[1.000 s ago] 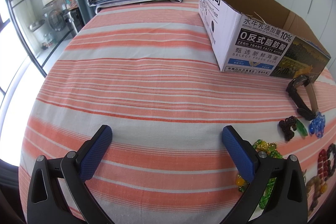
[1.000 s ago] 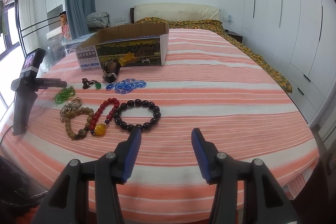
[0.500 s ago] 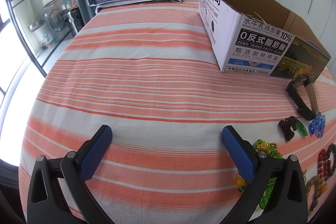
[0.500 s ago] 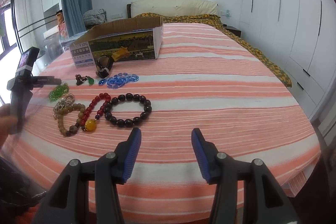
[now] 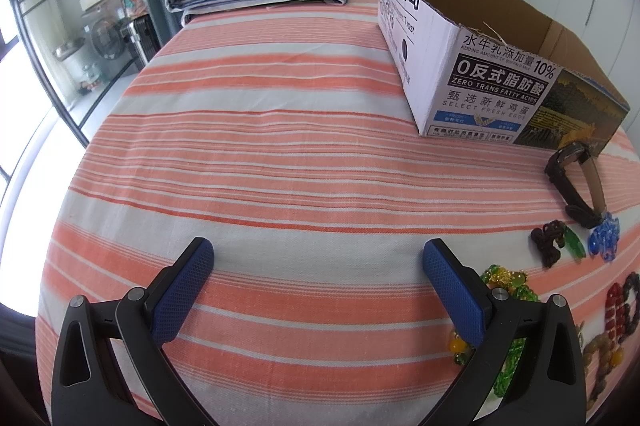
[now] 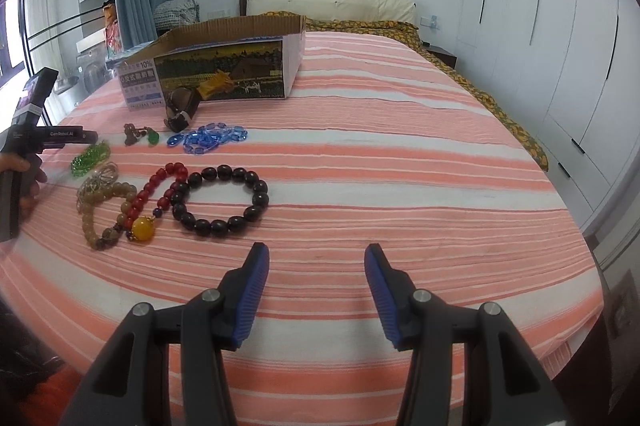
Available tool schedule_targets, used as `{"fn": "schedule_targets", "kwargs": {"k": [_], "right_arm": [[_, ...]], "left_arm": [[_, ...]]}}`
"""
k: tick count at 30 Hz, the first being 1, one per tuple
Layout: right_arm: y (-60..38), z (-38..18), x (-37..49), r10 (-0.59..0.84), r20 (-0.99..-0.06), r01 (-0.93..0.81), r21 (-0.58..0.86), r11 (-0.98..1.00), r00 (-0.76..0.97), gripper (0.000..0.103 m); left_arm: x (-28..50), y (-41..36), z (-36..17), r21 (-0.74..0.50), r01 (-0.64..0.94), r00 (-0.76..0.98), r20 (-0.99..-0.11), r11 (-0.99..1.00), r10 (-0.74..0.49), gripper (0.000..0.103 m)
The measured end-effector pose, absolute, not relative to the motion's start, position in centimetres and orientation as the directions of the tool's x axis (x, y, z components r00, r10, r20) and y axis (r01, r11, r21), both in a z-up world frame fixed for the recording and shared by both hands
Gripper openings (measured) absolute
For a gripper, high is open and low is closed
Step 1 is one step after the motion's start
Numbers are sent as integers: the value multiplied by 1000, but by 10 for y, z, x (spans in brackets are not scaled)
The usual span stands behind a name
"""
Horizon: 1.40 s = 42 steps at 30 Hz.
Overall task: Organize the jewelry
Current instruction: 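Grasp the green bead bracelet with the left tool while the right tool grasps the black bead bracelet, then carry the green and black bracelets into the box and open both tools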
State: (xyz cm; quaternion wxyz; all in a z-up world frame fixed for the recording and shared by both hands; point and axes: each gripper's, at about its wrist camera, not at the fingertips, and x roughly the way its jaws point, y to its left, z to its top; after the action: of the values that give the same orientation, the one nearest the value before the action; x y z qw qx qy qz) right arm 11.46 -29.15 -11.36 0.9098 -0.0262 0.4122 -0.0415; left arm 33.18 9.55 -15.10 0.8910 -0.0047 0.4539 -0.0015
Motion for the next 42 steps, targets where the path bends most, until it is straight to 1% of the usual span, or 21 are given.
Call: {"fn": "schedule_targets", "kwargs": {"k": [5,7,10,13,17,19,22,24,27,30,31,32,33,34,35,36,37,39,42], "right_arm": [[-291,-115,117,-92,-754,49,-79,996,650,51],[-294,-114,116,-83,-754,52,-65,997,651,51],[-301,-115,117,-72,-762,66,-38,997,644,51],[-305,-117,119,-54,-773,74,-9,997,632,51],[-302,-114,125,-17,-772,59,26,998,636,51],[-302,-111,131,33,-766,42,78,996,642,51],[-307,-107,143,84,-766,40,142,989,638,51],[-310,-110,158,116,-792,20,160,987,600,51],[-301,-118,181,153,-827,-53,148,988,541,51],[-286,-130,201,134,-852,-114,88,990,505,51],[-279,-133,207,118,-855,-133,58,989,505,51],[-274,-134,209,98,-861,-151,25,988,498,47],[-265,-133,211,64,-869,-184,-32,982,491,30],[-259,-131,212,61,-873,-214,-50,976,483,12],[-254,-131,212,67,-880,-238,-53,970,470,12],[-250,-129,211,69,-885,-256,-58,965,461,12],[-247,-126,210,70,-884,-266,-63,962,461,12],[-247,-115,206,88,-874,-269,-50,962,477,12],[-251,-80,198,142,-836,-265,-4,964,530,12]], "left_arm": [[330,98,-150,-19,30,580,-814,999,-33,103],[320,104,-145,-50,21,594,-803,999,-52,102],[302,115,-132,-135,30,631,-766,990,-124,102],[284,115,-119,-181,95,652,-731,979,-199,102],[272,93,-117,-218,221,598,-740,951,-308,102],[272,78,-123,-202,252,571,-758,946,-314,102],[275,56,-134,-144,283,540,-793,948,-282,102],[278,43,-142,-100,297,524,-814,950,-250,101],[278,28,-146,0,314,541,-822,950,-179,102],[277,24,-145,-3,322,537,-823,947,-185,101],[275,23,-144,-7,323,537,-822,946,-190,96],[273,24,-142,-8,325,541,-819,946,-193,92],[270,23,-140,-10,329,547,-813,944,-199,78],[268,22,-137,-11,335,551,-809,942,-205,57],[265,20,-134,-12,342,552,-807,940,-211,45],[264,21,-133,-11,343,550,-808,939,-210,23],[264,22,-131,-30,347,541,-810,937,-226,17],[262,26,-129,-67,332,533,-810,941,-245,14],[256,34,-116,-104,308,553,-789,946,-267,14]]}}
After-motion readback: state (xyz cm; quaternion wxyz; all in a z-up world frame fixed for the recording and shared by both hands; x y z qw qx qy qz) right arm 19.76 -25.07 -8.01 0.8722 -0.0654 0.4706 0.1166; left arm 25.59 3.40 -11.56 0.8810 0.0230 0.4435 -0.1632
